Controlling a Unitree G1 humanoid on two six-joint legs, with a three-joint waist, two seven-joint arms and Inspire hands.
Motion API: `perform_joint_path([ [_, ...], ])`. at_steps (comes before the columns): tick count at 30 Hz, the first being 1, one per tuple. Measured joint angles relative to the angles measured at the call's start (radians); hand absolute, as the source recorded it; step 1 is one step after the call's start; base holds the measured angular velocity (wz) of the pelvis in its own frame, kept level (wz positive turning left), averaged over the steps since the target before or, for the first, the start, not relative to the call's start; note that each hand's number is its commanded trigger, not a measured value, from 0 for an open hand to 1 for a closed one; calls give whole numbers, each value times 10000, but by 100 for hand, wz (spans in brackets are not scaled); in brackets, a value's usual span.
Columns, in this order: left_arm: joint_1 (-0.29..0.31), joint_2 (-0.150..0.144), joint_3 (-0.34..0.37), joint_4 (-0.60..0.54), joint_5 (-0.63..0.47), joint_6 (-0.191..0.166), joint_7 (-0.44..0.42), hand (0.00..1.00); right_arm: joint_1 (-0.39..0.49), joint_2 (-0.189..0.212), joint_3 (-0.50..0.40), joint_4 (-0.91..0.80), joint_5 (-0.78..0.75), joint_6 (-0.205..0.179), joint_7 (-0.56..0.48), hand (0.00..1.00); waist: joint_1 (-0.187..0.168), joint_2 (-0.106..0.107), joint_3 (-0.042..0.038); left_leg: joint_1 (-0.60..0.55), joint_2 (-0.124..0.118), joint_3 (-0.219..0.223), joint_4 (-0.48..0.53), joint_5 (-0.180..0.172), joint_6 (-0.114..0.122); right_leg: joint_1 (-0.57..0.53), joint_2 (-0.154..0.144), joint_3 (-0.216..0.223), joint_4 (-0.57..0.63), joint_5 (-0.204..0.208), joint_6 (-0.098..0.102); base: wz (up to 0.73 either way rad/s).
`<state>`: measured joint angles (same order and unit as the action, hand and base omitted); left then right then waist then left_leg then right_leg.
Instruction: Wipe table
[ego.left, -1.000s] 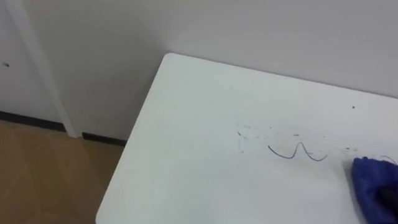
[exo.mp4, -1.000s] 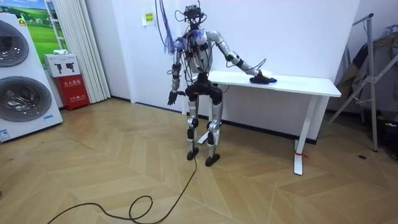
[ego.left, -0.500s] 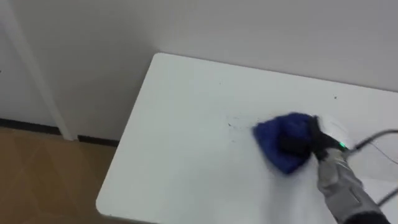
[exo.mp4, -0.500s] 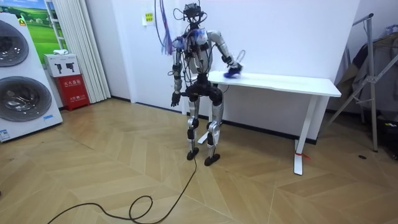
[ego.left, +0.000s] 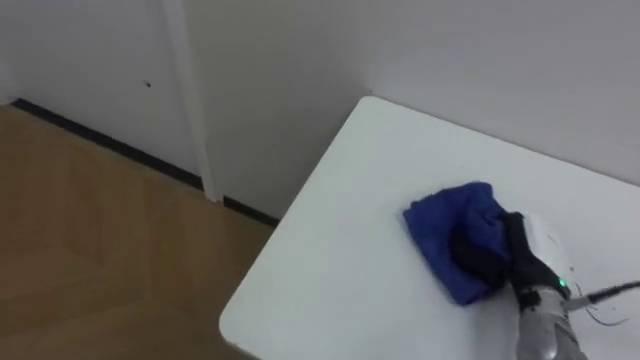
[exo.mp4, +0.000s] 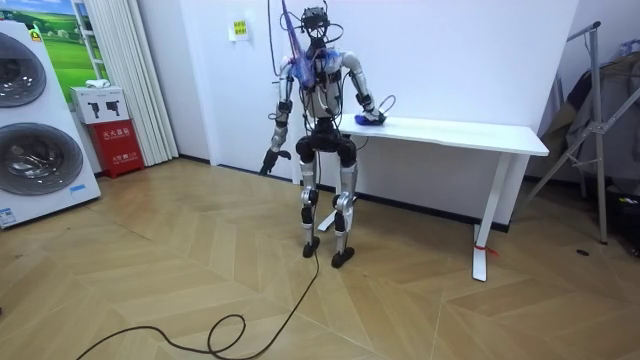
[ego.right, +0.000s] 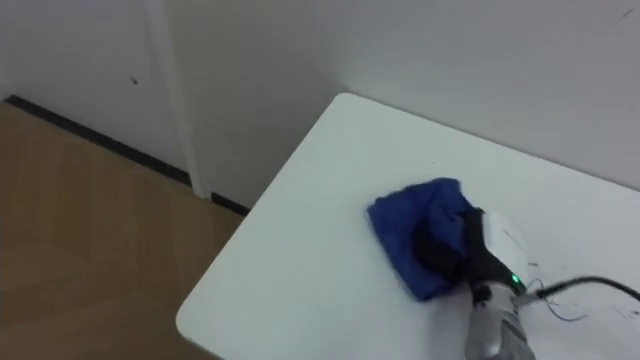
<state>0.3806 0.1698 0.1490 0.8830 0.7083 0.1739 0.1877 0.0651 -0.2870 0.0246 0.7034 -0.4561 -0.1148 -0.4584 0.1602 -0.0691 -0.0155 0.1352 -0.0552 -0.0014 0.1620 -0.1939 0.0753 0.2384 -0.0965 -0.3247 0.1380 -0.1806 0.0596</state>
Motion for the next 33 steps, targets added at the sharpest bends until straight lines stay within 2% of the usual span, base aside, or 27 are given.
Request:
perform_joint_path([
  [1, -35, -5, 61, -5, -2, -7, 7, 0, 101, -32, -104, 75, 91, -35, -116, 100, -87, -3, -8, 13, -14, -2, 16, -9, 15, 23, -11, 20, 1, 0, 0, -3],
  [2, -60, -11, 126, -11, 3, -9, 19, 0, 250, -152, -226, 301, 255, -83, -324, 100, -232, 3, -62, 52, -41, 9, 30, -24, 40, 54, -41, 54, 6, 0, 0, 0],
  [3, -172, -29, 137, -42, 0, -3, 31, 0, 299, -232, -445, 492, 399, -84, -350, 100, -352, 5, -78, 75, -60, 27, 49, -40, 67, 80, -59, 9, 26, 0, 0, -6],
  [7, -447, -129, 135, -42, -95, -13, 149, 0, 115, -312, -964, 1197, 639, -35, -430, 100, -455, -1, -85, 128, -82, 63, 86, -59, 102, 79, -90, 14, 159, 8, 4, -10],
  [8, -479, -191, 115, -42, -227, -12, 281, 0, -204, -318, -936, 1412, 757, 50, -341, 100, -451, 0, -85, 153, -77, 167, 92, -58, 104, 85, -94, 8, 153, 9, 5, -24],
  [10, -518, -240, -42, -40, -701, -1, 384, 0, -681, -317, -697, 1543, 751, 397, -148, 100, -423, 6, -81, 154, -63, 288, 98, -55, 102, 53, -94, 57, 136, 9, 5, -23],
  [12, -629, -328, -183, 32, -876, 20, 459, 0, -1368, -224, -318, 1414, 792, 1202, 248, 100, -242, 4, -66, 133, -2, 569, 81, -33, 69, -94, -76, 270, 178, 10, 9, -37],
  [13, -640, -352, -209, 32, -881, 22, 462, 0, -1642, -184, -204, 1416, 761, 1488, 391, 100, -195, -2, -53, 102, 24, 660, 77, -23, 52, -151, -64, 258, 190, 10, 9, -50],
  [15, -873, -399, -356, 206, -866, 126, 399, 0, -2777, -41, 525, 1310, 161, 2458, 1093, 100, 61, -32, 39, -10, 155, 904, 36, 51, -49, -487, -11, 277, 386, 46, -60, -36],
  [16, -911, -421, -358, 184, -857, 170, 385, 0, -3017, 3, 740, 1150, -27, 2652, 1282, 100, 200, -37, 55, -50, 201, 979, 41, 63, -70, -561, 13, 260, 404, 70, -103, -30],
  [17, -901, -428, -362, 186, -848, 218, 377, 0, -3556, 157, 1103, 867, -372, 2815, 1582, 100, 429, -34, 136, -101, 290, 1061, 42, 93, -120, -672, 77, 224, 451, 114, -176, -16],
  [18, -948, -422, -359, 186, -843, 258, 373, 0, -4031, 307, 1512, 532, -817, 2828, 1901, 100, 615, -81, 254, -131, 321, 1045, 37, 118, -161, -740, 111, 215, 456, 99, -217, -7],
  [19, -953, -418, -361, 185, -841, 267, 372, 0, -4217, 358, 1662, 334, -1052, 2826, 2046, 100, 757, -111, 259, -205, 325, 1032, 45, 127, -176, -807, 121, 215, 455, 79, -250, 14],
  [20, -943, -417, -367, 177, -838, 287, 362, 0, -4618, 378, 1941, 116, -1443, 2768, 2276, 100, 938, -145, 320, -233, 329, 941, 50, 142, -201, -829, 139, 154, 429, 74, -258, 30],
  [23, -653, -299, -581, 63, -874, 498, 347, 0, -5145, 416, 2179, 195, -1700, 2590, 2438, 100, 1403, -210, 298, -317, 282, 579, 54, 213, -204, -738, 133, -98, 304, 73, -257, 43],
  [25, -412, -219, -637, 55, -865, 600, 337, 0, -5034, 410, 2190, 411, -1648, 2473, 2438, 100, 1439, -240, 288, -377, 252, 364, 42, 229, -177, -712, 118, -111, 291, 74, -257, 51],
  [27, -136, -92, -619, 71, -872, 617, 330, 0, -4028, 392, 2184, 1028, -1587, 2217, 2151, 100, 1415, -249, 268, -345, 224, 263, 44, 231, -163, -574, 65, -126, 270, 76, -253, 40],
  [28, -105, -80, -607, 74, -872, 611, 330, 0, -3603, 415, 1939, 1090, -1209, 1883, 1816, 100, 1402, -235, 274, -299, 217, 267, 44, 231, -163, -519, 33, -85, 272, 76, -253, 29],
  [29, 49, -85, -591, 101, -863, 598, 326, 0, -3003, 431, 1599, 1066, -849, 1256, 1303, 100, 1190, -169, 260, -165, 167, 306, 49, 231, -163, -344, -32, -52, 247, 71, -241, 28],
  [30, 168, -81, -511, 90, -816, 564, 324, 0, -2503, 431, 1258, 1067, -755, 768, 989, 100, 770, -145, 238, -40, 76, 320, 50, 233, -163, -97, -84, -64, 117, 47, -203, 31],
  [31, 179, -67, -479, 90, -770, 564, 324, 0, -2243, 431, 1042, 1067, -663, 557, 825, 100, 545, -147, 230, 5, 30, 320, 46, 233, -163, -11, -113, -72, 94, 14, -148, 33],
  [32, 169, -30, -381, 69, -630, 519, 328, 0, -1731, 417, 544, 1066, -601, 236, 434, 100, 188, -140, 167, 30, -26, 371, 41, 232, -162, 36, -175, -22, 107, -23, -89, 9],
  [33, 160, -18, -190, 70, -598, 386, 337, 0, -1281, 339, 84, 1053, -596, 128, 82, 100, -27, -113, 67, 42, -35, 588, 38, 232, -162, 21, -213, 84, 122, -37, -66, -10],
])
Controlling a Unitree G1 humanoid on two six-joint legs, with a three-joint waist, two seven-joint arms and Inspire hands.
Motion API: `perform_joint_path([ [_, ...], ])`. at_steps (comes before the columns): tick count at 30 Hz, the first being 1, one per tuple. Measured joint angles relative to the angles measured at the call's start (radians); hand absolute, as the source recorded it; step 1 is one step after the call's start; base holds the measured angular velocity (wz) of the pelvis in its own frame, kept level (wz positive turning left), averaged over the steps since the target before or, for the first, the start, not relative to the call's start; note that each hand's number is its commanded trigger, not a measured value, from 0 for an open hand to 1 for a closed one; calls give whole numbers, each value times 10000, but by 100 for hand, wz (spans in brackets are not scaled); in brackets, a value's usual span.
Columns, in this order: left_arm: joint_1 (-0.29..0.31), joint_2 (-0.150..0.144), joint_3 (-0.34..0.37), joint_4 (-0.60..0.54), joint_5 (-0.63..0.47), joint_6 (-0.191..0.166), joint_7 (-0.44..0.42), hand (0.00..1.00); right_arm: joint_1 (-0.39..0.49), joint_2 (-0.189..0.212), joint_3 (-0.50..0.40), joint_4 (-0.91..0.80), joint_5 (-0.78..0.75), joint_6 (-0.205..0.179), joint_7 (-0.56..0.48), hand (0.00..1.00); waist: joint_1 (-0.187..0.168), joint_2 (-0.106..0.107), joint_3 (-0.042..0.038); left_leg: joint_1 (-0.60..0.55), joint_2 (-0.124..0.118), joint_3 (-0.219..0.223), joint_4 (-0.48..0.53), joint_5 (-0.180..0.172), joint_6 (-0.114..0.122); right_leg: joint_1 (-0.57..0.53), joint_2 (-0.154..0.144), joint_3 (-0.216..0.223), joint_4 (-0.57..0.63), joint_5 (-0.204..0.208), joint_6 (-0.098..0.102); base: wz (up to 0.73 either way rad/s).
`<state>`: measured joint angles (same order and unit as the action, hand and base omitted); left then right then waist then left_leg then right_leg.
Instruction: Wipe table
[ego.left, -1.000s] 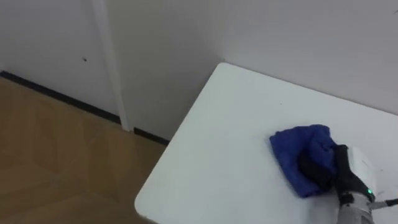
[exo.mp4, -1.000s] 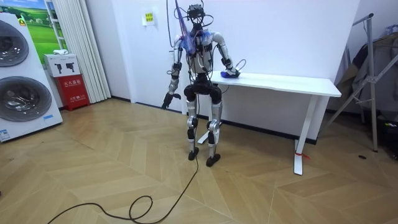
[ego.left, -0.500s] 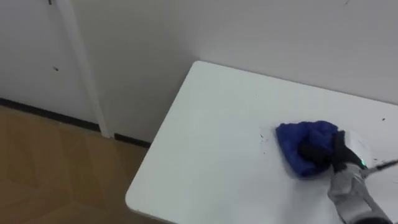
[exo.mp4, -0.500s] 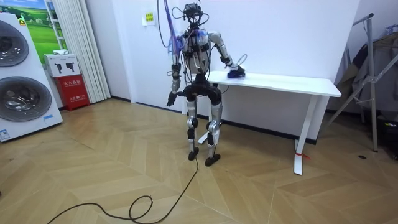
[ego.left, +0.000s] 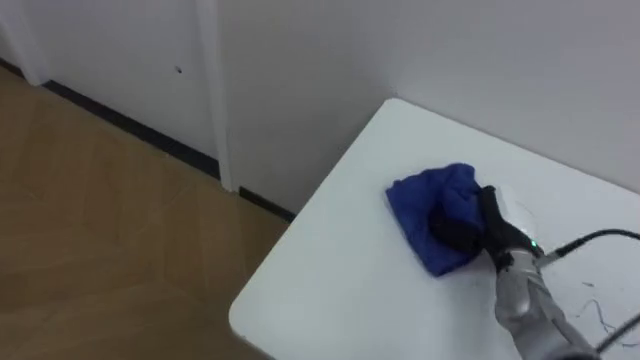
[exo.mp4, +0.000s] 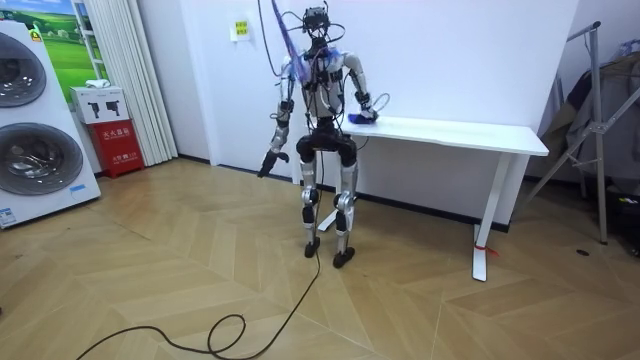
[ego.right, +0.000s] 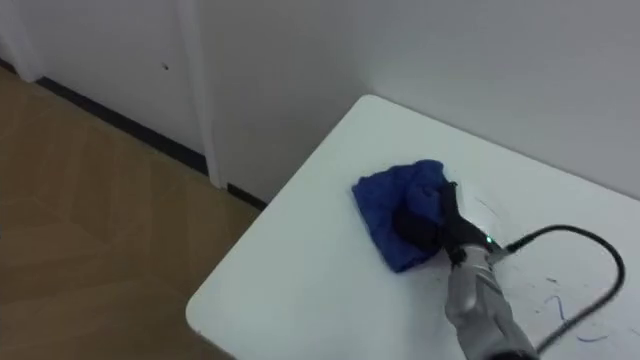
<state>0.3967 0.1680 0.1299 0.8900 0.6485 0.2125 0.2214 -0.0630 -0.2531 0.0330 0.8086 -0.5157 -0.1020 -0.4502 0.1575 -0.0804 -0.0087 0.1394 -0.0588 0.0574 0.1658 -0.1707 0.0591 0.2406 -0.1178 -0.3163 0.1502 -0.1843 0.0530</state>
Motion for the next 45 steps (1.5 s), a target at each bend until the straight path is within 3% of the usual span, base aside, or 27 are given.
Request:
perform_joint_path([
  [2, -34, 6, 420, 1, -12, -205, 50, 0, 594, -152, -596, 34, 163, -74, -322, 100, -195, 31, -98, 151, -5, 233, -16, 0, 0, 42, -27, 155, -3, -2, 3, -43],
  [4, -128, 21, 631, -37, 2, -319, 164, 0, 1141, -352, -1071, 46, 448, -106, -587, 100, -454, 60, -130, 239, -8, 276, -21, -7, 8, 64, -13, 274, 12, -2, 3, -39],
  [6, -171, -9, 648, -50, -8, -497, 307, 0, 1435, -628, -1735, 259, 627, -114, -725, 100, -763, 186, -189, 238, 28, 375, -59, -169, 231, 7, 42, 394, -3, -31, 54, -33],
  [10, -330, -23, 587, -36, -158, -513, 375, 0, 1277, -908, -1898, 861, 1142, 65, -683, 100, -754, 201, -204, 257, 98, 549, 1, -344, 219, -12, 111, 403, 42, -27, 118, -29],
  [13, -405, -139, 317, -23, -515, -473, 379, 0, 671, -925, -1592, 871, 1231, 787, -361, 100, -662, 208, -178, 257, 166, 723, 22, -294, 123, -176, 137, 580, 202, 10, 92, -22],
  [15, -492, -294, 203, 102, -653, -373, 355, 0, -230, -843, -1090, 860, 1470, 1769, 41, 100, -164, 200, -135, 95, 221, 757, 31, -221, 109, -568, 223, 717, 339, 124, -63, -61],
  [17, -562, -315, 157, 284, -673, -348, 328, 0, -1103, -667, -268, 702, 1441, 2323, 499, 100, 152, 204, -119, -97, 287, 678, 37, -147, 81, -837, 343, 661, 396, 284, -190, -64],
  [18, -622, -305, 105, 325, -677, -258, 278, 0, -1716, -490, 450, 405, 1211, 2564, 848, 100, 279, 128, -47, -254, 289, 453, 61, -91, 58, -995, 413, 615, 395, 345, -274, -41],
  [19, -664, -300, 82, 326, -662, -216, 236, 0, -2020, -413, 818, 249, 1064, 2619, 996, 100, 388, 145, -46, -322, 304, 390, 65, -64, 31, -1070, 451, 615, 393, 368, -314, -16],
  [20, -720, -295, -18, 363, -642, -154, 150, 0, -2752, -264, 1456, 113, 655, 2680, 1355, 100, 628, 78, 72, -424, 307, 202, 72, -17, -8, -1165, 505, 584, 365, 374, -383, 8],
  [21, -806, -293, -154, 356, -611, -142, 73, 0, -3408, -154, 1878, -26, 172, 2625, 1690, 100, 886, 10, 213, -489, 304, 26, 74, 25, -64, -1188, 497, 424, 330, 327, -446, 26],
  [22, -806, -296, -194, 324, -522, -159, 39, 0, -3683, -125, 1966, -18, -48, 2544, 1815, 100, 988, -35, 247, -547, 291, -127, 73, 52, -78, -1214, 489, 286, 286, 278, -462, 65],
  [24, -731, -255, -298, 203, -491, -72, 21, 0, -4448, -138, 2011, 6, -451, 2554, 2103, 100, 1428, -251, 230, -672, 214, -670, 54, 152, -72, -1152, 454, -257, 151, 142, -460, 83],
  [27, -183, -158, -330, 126, -666, 224, -50, 0, -4669, -162, 2013, 271, -419, 2316, 2222, 100, 1583, -267, 229, -648, 89, -1387, 39, 213, -75, -774, 414, -720, 34, 80, -403, 85],
  [31, 167, 86, -334, 124, -657, 270, -287, 0, -3579, -307, 1967, 999, -387, 2069, 2193, 100, 1528, -222, 227, -551, 83, -1691, 25, 218, -78, -564, 428, -684, 39, 72, -390, 45],
  [33, 272, 113, -311, 151, -674, 130, -373, 0, -2364, -346, 1217, 953, 310, 930, 1575, 100, 1187, -62, 203, -270, 54, -1664, -27, 217, -78, -283, 383, -675, 27, 71, -378, 9],
  [34, 293, 118, -256, 156, -669, 63, -371, 0, -2139, -338, 1075, 971, 429, 726, 1449, 100, 1080, -28, 191, -197, 45, -1621, -34, 217, -78, -219, 367, -675, 24, 70, -377, -5],
  [36, 230, 100, 14, 80, -652, -253, -351, 0, -1211, -351, 216, 960, 673, 5, 783, 100, 438, 20, 117, -71, -15, -1209, -37, 216, -77, -64, 310, -447, 11, 37, -322, 3],
  [37, 235, 102, 69, 37, -615, -304, -343, 0, -1010, -393, 67, 961, 727, -75, 595, 100, 273, 18, 79, -72, -15, -1043, -41, 217, -77, -64, 296, -401, 15, 32, -315, 0],
  [39, 116, 121, 270, 4, -471, -505, -220, 0, -159, -761, -570, 975, 1326, -197, 255, 100, -28, -18, -71, 42, -3, -363, -65, 216, -77, -59, 242, -95, 20, 12, -282, -36],
  [43, 84, 117, 583, -90, -488, -758, -1, 0, 652, -1341, -2046, 1554, 1970, -197, 221, 100, -595, -41, -94, 116, -9, -115, -60, 144, 21, -28, 211, 170, 18, 0, -248, -40],
  [45, 65, 141, 858, -92, -520, -866, 122, 0, 1036, -1899, -2565, 1953, 2652, -61, 246, 100, -732, 63, -130, 14, 111, -25, -24, -287, 118, -201, 340, 270, -3, -129, -83, -41],
])
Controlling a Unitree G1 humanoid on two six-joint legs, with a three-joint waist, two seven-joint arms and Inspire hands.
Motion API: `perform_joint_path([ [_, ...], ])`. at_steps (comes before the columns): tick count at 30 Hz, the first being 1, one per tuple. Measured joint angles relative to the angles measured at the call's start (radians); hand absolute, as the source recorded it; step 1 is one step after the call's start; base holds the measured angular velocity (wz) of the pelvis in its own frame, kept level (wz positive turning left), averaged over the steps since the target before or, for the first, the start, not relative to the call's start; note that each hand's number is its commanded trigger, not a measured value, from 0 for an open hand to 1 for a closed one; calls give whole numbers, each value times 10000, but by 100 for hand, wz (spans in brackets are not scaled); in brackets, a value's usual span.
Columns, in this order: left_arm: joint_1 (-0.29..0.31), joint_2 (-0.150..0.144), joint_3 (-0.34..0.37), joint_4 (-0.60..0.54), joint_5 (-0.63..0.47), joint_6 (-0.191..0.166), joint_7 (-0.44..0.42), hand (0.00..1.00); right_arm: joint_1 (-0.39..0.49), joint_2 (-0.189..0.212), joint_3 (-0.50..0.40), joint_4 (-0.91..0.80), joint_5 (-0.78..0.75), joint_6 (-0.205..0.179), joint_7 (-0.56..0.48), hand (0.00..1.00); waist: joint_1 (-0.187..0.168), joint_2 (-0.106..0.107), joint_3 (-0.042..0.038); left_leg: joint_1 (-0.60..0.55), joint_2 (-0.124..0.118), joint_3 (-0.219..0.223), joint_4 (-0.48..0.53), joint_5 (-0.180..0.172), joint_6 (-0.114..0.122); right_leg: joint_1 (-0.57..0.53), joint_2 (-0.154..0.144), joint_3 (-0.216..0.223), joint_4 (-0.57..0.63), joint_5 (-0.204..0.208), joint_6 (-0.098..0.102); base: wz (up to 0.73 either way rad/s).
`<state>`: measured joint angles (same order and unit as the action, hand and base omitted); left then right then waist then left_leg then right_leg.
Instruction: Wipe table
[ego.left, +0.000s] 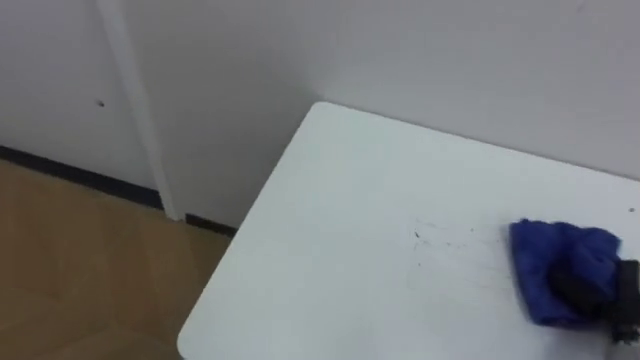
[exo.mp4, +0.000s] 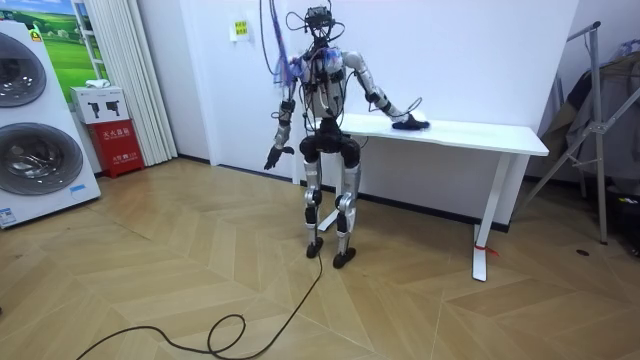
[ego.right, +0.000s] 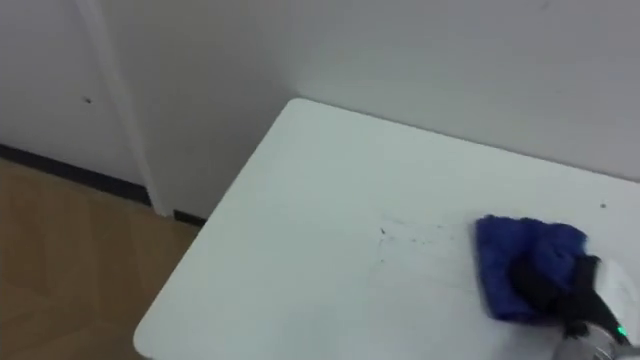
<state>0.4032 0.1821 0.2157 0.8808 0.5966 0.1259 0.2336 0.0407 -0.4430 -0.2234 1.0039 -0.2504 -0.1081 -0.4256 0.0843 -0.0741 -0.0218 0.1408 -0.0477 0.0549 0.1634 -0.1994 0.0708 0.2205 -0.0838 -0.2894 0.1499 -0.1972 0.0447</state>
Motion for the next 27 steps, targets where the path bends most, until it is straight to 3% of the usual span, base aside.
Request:
perform_joint_path([
  [4, -77, 62, -94, 42, -149, 19, -14, 0, 180, -420, -136, 194, 692, 308, 13, 100, -112, 81, -24, -427, 83, 154, 379, -96, -8, -376, 123, 171, 57, 107, -130, -30],
  [8, -259, 23, -729, 330, -466, 93, -102, 0, -1343, -560, 409, 465, 784, 1154, 24, 100, 58, 403, 8, -1267, 293, 309, 758, -18, -89, -1232, 311, 394, 162, 521, -338, -30],
  [10, -302, -55, -959, 427, -473, 198, -180, 0, -2108, -578, 674, 464, 520, 1515, 30, 100, 290, 609, 65, -1517, 313, 305, 751, 85, -42, -1617, 328, 421, 245, 665, -421, -34],
  [12, -297, -54, -1290, 440, -496, 309, -297, 0, -3249, -508, 1506, 439, 228, 1768, 151, 100, 648, 856, 181, -1793, 346, 228, 741, 231, -95, -2019, 360, 358, 368, 815, -553, -51],
  [15, -373, -34, -1766, 412, -560, 425, -337, 0, -4466, -311, 3027, 226, -448, 1976, 506, 100, 1079, 853, 326, -2016, 419, 183, 696, 426, -291, -2444, 488, 481, 377, 735, -665, -31],
  [17, -444, -23, -1936, 382, -563, 426, -456, 0, -4783, -87, 3800, -273, -895, 2057, 920, 100, 1379, 810, 349, -1994, 514, 231, 607, 507, -409, -2582, 587, 531, 393, 713, -764, -8],
  [19, -463, -20, -2060, 380, -568, 431, -525, 0, -5194, 326, 4227, -472, -1397, 2051, 1295, 100, 1440, 712, 357, -1962, 529, 195, 501, 605, -478, -2602, 676, 541, 380, 690, -923, 4],
  [20, -503, -22, -2137, 370, -584, 431, -534, 0, -5241, 451, 4421, -665, -1499, 2016, 1475, 100, 1552, 646, 323, -1925, 544, 136, 424, 663, -563, -2600, 718, 516, 380, 666, -1051, 17],
  [23, -453, -38, -2226, 182, -749, 463, -549, 0, -5045, 551, 4463, -825, -1462, 1893, 1597, 100, 1616, 345, 319, -1790, 578, -20, 253, 717, -668, -2422, 735, 236, 383, 481, -1199, 32],
  [25, -391, -32, -2266, 181, -841, 559, -546, 0, -4500, 568, 4388, -740, -1327, 1596, 1458, 100, 1435, 303, 359, -1553, 553, -46, 273, 671, -698, -2085, 708, 72, 366, 315, -1175, 48],
  [27, -499, -32, -2179, 175, -819, 542, -542, 0, -3425, 740, 3780, -744, -1152, 846, 927, 100, 1061, 171, 294, -1258, 472, 154, 438, 529, -607, -1700, 477, -251, 688, -119, -1025, 55],
])
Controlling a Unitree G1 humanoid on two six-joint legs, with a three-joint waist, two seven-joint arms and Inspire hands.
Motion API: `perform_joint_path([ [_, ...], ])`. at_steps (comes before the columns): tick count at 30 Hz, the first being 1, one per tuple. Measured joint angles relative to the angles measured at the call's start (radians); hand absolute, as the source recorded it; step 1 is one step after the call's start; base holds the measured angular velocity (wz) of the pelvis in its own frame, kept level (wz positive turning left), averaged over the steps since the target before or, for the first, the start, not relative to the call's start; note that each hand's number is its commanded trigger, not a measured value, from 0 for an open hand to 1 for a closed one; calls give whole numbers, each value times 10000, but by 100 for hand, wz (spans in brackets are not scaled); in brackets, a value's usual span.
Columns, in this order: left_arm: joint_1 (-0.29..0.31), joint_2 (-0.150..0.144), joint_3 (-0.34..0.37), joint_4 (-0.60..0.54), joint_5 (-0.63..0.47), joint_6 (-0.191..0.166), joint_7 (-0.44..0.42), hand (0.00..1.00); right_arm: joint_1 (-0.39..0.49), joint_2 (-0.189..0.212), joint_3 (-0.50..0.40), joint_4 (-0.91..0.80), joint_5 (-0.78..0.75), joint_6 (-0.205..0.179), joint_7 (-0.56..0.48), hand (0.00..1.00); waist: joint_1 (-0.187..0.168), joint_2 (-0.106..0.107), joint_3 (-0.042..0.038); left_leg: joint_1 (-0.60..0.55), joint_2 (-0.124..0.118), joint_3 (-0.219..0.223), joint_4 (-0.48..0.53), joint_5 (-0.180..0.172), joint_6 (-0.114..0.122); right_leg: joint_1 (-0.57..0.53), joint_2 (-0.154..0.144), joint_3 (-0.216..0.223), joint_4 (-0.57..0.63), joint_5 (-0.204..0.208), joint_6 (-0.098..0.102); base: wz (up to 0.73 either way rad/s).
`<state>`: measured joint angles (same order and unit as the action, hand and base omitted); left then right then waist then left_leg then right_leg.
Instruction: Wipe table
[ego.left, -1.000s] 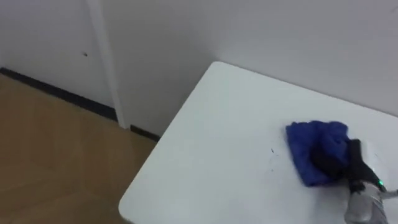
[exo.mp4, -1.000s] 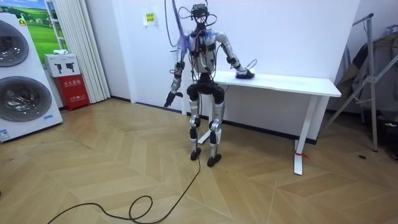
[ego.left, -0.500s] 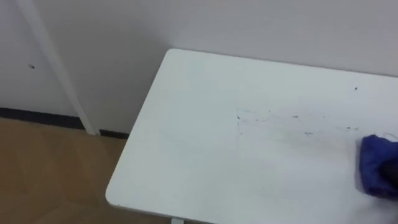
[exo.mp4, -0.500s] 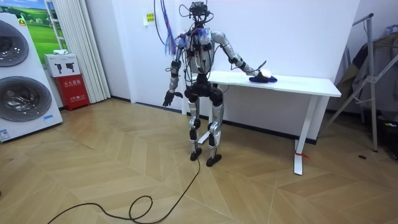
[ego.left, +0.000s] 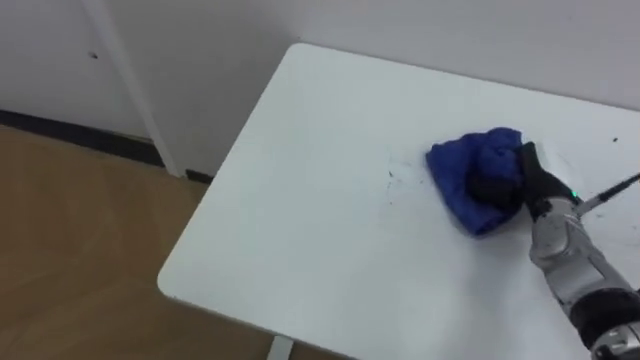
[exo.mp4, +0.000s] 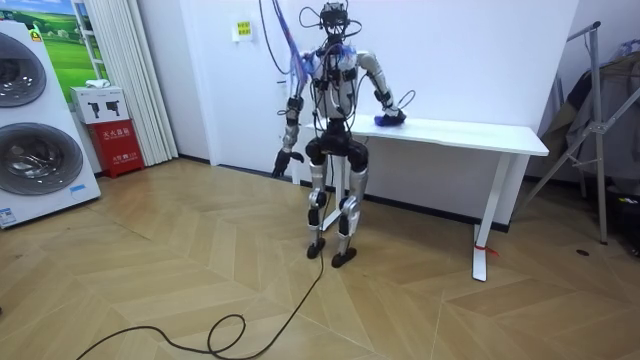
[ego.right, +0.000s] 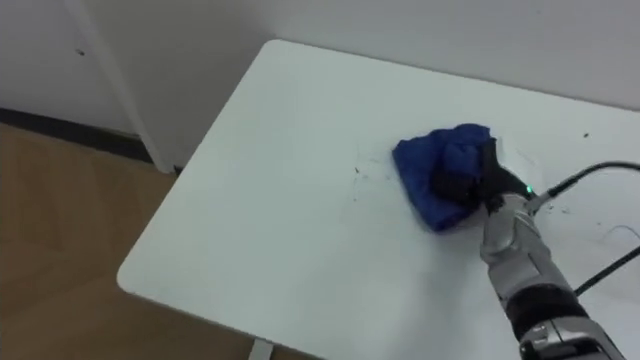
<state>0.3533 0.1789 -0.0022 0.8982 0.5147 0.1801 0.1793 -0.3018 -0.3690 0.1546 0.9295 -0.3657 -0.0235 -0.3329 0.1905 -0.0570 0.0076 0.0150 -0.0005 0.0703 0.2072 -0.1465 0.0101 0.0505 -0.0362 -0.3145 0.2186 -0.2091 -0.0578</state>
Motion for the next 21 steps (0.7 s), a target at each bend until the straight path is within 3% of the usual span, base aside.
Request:
perform_joint_path([
  [2, -281, 79, 117, -43, 49, -121, 28, 0, 735, 40, -678, -46, 22, -451, -444, 100, -237, -53, -38, 178, 10, 504, 122, -228, 101, 46, -131, 117, 514, -309, 131, 35],
  [4, -595, 277, 489, -32, 160, -377, 77, 0, 1378, 45, -1271, -45, 108, -481, -673, 100, -326, -18, -50, 395, 323, 956, 236, -464, 127, -164, -243, 108, 1508, -416, 485, -8],
  [5, -718, 464, 864, 41, 266, -613, 133, 0, 1879, 38, -1605, -44, 244, -481, -764, 100, -352, 24, -97, 444, 634, 1362, 323, -591, 86, -481, -473, 32, 2695, -495, 836, -26],
  [6, -805, 646, 1120, 26, 368, -759, 274, 0, 2398, 35, -1886, -42, 503, -480, -929, 100, -424, 34, -111, 599, 869, 1732, 433, -678, 25, -844, -1121, 0, 3796, -670, 1066, -23],
  [7, -804, 736, 1253, -2, 391, -826, 372, 0, 2638, 38, -1996, -41, 647, -480, -1019, 100, -486, 53, -122, 666, 999, 1942, 484, -725, -18, -938, -1514, -43, 4131, -709, 1136, -13],
  [9, -847, 972, 1571, -34, 390, -1065, 561, 0, 3430, 23, -2423, -25, 1174, -481, -1332, 100, -733, 88, -144, 891, 1602, 2991, 658, -856, -224, -1025, -2858, -128, 3915, -490, 1390, -16],
  [10, -817, 1017, 1608, -36, 390, -1065, 567, 0, 3545, 24, -2488, -25, 1228, -481, -1374, 100, -772, 97, -149, 895, 1767, 3132, 763, -909, -302, -1023, -3109, -108, 3601, -344, 1412, -36],
  [12, -781, 1139, 1767, -64, 414, -1074, 566, 0, 3750, 34, -2579, -27, 1385, -484, -1362, 100, -828, 122, -171, 632, 2462, 3131, 1475, -1229, -662, -904, -3563, 126, 2058, 371, 1548, -35],
  [13, -784, 1160, 1770, -73, 434, -1079, 567, 0, 3774, 34, -2578, -40, 1389, -495, -1297, 100, -866, 107, -175, 579, 2623, 3105, 1626, -1284, -756, -787, -3662, 96, 1664, 601, 1598, -17],
  [15, -791, 1197, 1731, -83, 415, -1256, 566, 0, 3794, 41, -2519, -234, 1345, -526, -1081, 100, -930, 79, -190, 454, 3275, 2984, 2242, -1477, -1208, -386, -3876, 4, 868, 1340, 1719, -6],
  [16, -801, 1226, 1687, -82, 399, -1263, 566, 0, 3791, 43, -2444, -306, 1314, -526, -1011, 100, -949, 54, -186, 447, 3432, 2904, 2367, -1493, -1356, -266, -3918, -156, 813, 1520, 1747, -4],
  [17, -795, 1342, 1540, -78, 368, -1276, 565, 0, 3772, 92, -2231, -503, 1164, -531, -857, 100, -966, -51, -193, 495, 3726, 2815, 2436, -1414, -1660, -57, -3916, -322, 723, 1846, 1758, -7],
  [18, -798, 1404, 1494, -70, 174, -1299, 562, 0, 3660, 130, -1974, -806, 945, -556, -676, 100, -907, -104, -174, 559, 4085, 2775, 2430, -1259, -2007, -19, -3734, -401, 765, 2008, 1745, -18],
  [19, -792, 1416, 1439, -56, -5, -1314, 562, 0, 3559, 132, -1831, -917, 858, -627, -579, 100, -841, -106, -174, 626, 4293, 2811, 2396, -1164, -2191, -49, -3581, -540, 883, 2022, 1752, -44],
  [20, -780, 1421, 1430, -53, -128, -1365, 556, 0, 3317, 155, -1529, -1264, 629, -663, -407, 100, -679, -111, -170, 694, 4679, 2871, 2365, -1053, -2389, -371, -3261, -901, 1505, 1990, 1729, -71],
  [21, -767, 1332, 1430, -16, -128, -1362, 558, 0, 2989, 214, -1309, -1622, 146, -695, -197, 100, -459, -83, -181, 747, 5009, 2862, 2355, -902, -2313, -736, -3055, -1293, 2351, 1092, 2349, -85],
])
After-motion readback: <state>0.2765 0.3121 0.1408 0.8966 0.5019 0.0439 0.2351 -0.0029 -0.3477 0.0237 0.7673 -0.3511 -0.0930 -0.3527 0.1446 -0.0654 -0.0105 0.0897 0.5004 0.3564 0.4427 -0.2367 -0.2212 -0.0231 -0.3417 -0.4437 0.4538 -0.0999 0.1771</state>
